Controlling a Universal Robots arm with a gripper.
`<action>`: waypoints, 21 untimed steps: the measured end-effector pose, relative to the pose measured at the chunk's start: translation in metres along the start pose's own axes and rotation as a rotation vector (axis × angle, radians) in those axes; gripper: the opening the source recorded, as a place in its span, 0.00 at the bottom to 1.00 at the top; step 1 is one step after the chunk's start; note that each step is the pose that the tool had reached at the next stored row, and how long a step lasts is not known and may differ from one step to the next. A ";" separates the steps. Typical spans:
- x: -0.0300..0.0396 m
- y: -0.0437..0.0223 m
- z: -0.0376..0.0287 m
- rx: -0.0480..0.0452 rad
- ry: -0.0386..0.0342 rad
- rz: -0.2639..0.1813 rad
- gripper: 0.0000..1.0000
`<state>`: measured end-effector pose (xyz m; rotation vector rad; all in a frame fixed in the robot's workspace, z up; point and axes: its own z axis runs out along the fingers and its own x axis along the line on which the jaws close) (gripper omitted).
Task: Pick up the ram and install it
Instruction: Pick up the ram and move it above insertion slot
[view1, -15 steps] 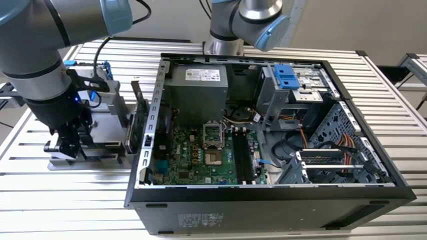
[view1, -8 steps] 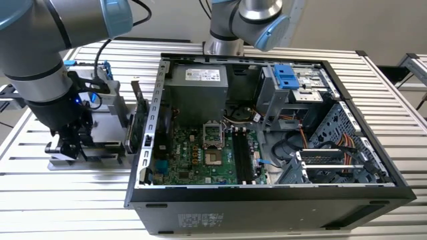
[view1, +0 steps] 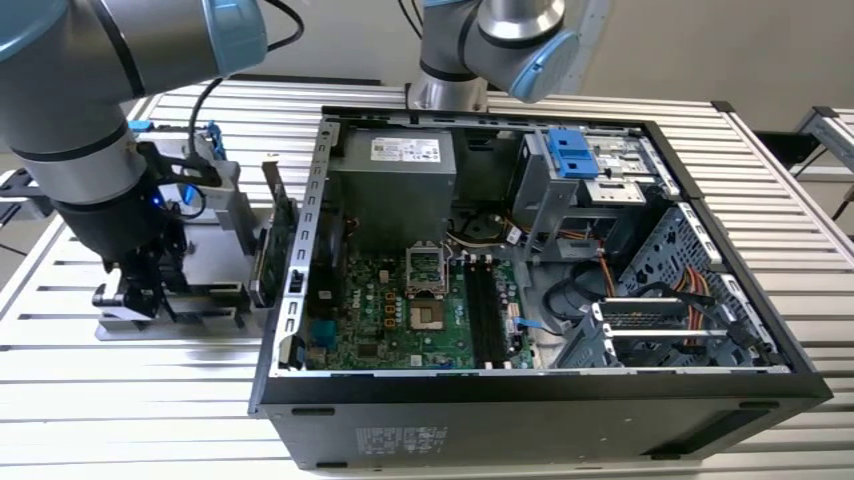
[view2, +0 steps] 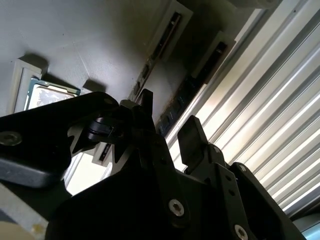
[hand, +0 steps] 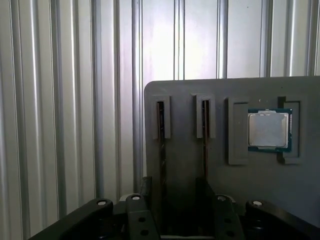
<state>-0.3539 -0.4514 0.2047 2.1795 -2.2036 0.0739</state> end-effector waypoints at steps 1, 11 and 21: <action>0.0001 -0.0003 0.0000 -0.0001 -0.0001 -0.002 1.00; 0.0115 -0.0018 0.0009 -0.0007 0.0001 -0.009 1.00; 0.0109 -0.0018 0.0101 -0.0008 0.0001 -0.017 1.00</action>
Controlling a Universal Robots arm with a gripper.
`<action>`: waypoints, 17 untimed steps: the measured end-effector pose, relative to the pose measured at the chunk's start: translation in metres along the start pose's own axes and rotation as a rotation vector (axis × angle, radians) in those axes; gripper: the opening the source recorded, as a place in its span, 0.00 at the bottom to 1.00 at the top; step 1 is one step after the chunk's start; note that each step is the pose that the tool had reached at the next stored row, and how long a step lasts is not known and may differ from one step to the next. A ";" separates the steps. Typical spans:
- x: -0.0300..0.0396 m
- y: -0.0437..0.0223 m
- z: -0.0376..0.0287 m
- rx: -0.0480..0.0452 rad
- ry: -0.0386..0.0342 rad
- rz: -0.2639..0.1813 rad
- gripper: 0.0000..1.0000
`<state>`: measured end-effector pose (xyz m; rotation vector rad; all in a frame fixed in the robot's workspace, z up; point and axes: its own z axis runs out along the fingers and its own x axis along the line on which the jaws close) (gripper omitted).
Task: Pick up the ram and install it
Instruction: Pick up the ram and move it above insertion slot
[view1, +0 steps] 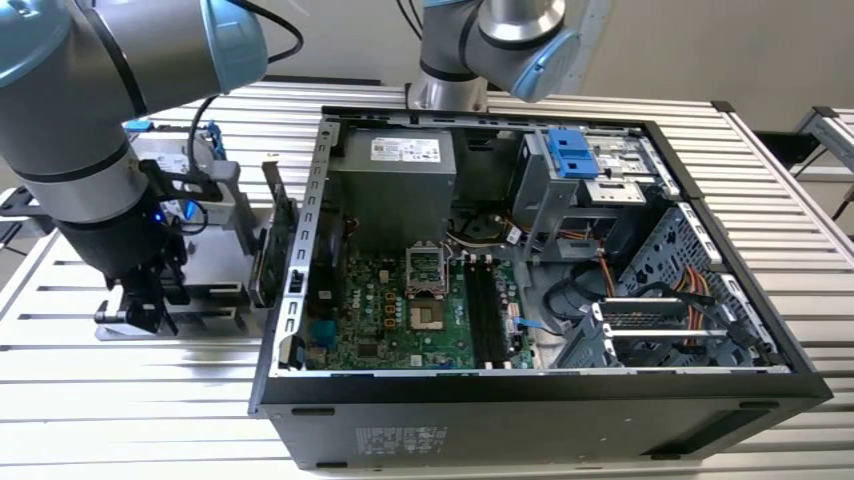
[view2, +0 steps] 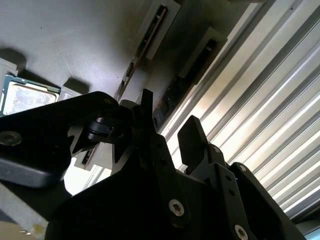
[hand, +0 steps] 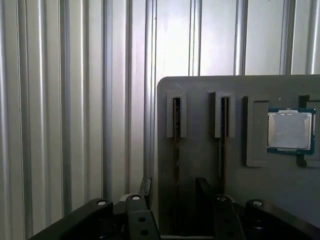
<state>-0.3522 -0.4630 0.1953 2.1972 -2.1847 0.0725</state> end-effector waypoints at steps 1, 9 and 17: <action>0.0000 0.0000 0.0000 0.0000 0.0000 0.000 1.00; 0.0000 0.0000 0.0008 -0.0005 0.0001 0.000 1.00; -0.0001 0.0000 0.0010 -0.0004 0.0000 0.000 1.00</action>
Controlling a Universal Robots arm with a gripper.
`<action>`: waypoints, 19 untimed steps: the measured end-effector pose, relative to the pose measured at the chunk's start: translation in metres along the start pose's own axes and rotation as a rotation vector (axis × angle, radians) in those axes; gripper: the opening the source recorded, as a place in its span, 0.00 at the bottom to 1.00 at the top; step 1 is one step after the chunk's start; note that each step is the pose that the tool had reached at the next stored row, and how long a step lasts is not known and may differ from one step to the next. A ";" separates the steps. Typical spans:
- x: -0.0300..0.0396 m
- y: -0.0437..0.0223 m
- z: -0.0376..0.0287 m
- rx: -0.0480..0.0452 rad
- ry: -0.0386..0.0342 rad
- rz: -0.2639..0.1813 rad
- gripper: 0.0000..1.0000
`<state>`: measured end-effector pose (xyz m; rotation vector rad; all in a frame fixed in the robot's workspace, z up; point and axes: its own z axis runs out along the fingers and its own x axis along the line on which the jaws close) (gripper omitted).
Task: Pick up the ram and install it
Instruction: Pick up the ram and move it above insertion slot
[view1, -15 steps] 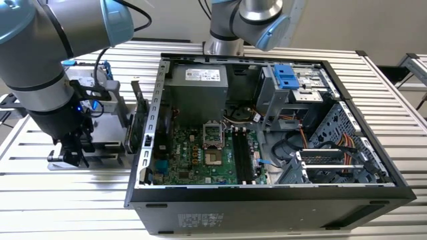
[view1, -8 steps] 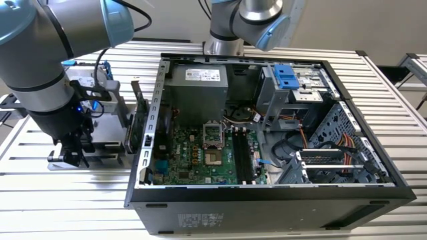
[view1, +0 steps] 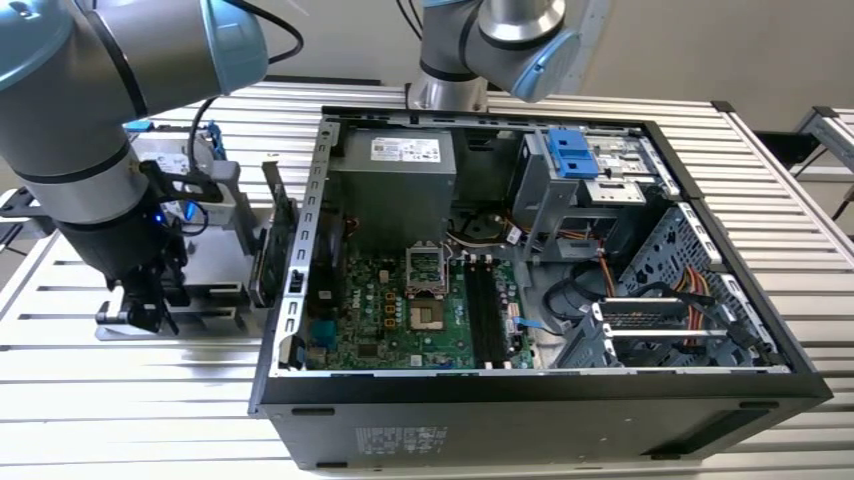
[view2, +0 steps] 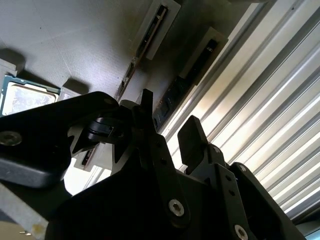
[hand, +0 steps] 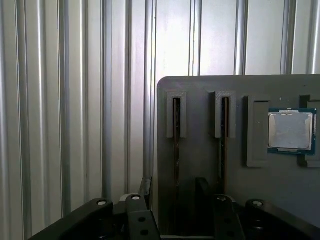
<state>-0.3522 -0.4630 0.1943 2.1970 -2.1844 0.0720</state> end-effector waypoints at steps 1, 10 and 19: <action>0.0000 0.0000 0.0000 0.0000 0.0000 0.000 0.00; 0.0000 0.0000 0.0001 0.0001 0.0000 0.000 0.00; 0.0000 0.0000 -0.0005 -0.0017 -0.0002 0.000 0.00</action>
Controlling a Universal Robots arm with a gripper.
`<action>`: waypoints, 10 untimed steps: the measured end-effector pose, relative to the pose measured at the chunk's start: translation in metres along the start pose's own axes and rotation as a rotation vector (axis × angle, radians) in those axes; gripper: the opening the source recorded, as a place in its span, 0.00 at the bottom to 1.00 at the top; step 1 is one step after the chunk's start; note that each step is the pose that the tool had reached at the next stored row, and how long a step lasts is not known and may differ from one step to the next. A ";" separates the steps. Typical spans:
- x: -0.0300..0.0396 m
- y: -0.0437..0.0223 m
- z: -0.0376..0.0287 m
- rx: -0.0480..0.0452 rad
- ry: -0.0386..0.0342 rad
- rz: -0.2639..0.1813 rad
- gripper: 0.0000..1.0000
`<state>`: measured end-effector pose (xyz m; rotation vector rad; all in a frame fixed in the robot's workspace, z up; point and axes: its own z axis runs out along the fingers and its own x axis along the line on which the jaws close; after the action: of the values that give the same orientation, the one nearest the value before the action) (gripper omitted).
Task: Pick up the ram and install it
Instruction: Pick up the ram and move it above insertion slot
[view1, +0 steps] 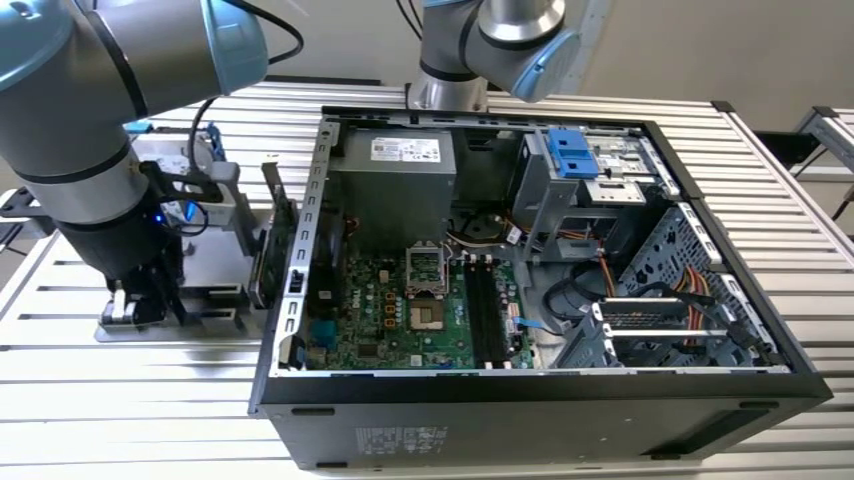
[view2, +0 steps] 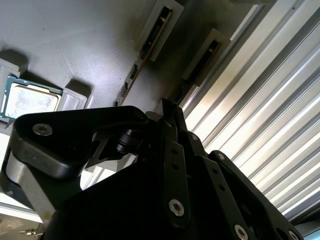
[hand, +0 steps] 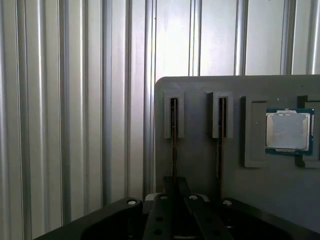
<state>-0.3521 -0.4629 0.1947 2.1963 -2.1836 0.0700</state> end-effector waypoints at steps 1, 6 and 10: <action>0.0001 0.0000 -0.0007 -0.0002 0.0002 0.000 0.00; 0.0003 0.0000 -0.0043 -0.0001 0.0002 0.000 0.00; 0.0004 0.0000 -0.0066 -0.0002 0.0002 0.000 0.00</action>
<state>-0.3521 -0.4630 0.2013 2.1962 -2.1835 0.0700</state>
